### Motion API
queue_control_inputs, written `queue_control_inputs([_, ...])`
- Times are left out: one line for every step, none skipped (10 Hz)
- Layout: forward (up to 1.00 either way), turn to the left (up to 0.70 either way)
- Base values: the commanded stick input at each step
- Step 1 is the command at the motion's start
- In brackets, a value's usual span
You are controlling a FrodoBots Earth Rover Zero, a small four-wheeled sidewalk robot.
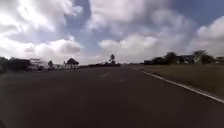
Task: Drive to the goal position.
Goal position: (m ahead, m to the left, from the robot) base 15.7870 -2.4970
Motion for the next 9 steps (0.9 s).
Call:
queue_control_inputs([1.00, 0.00])
queue_control_inputs([1.00, 0.00])
queue_control_inputs([1.00, 0.00])
queue_control_inputs([1.00, 0.00])
queue_control_inputs([1.00, 0.00])
queue_control_inputs([1.00, 0.00])
queue_control_inputs([1.00, 0.00])
queue_control_inputs([1.00, 0.00])
queue_control_inputs([1.00, 0.00])
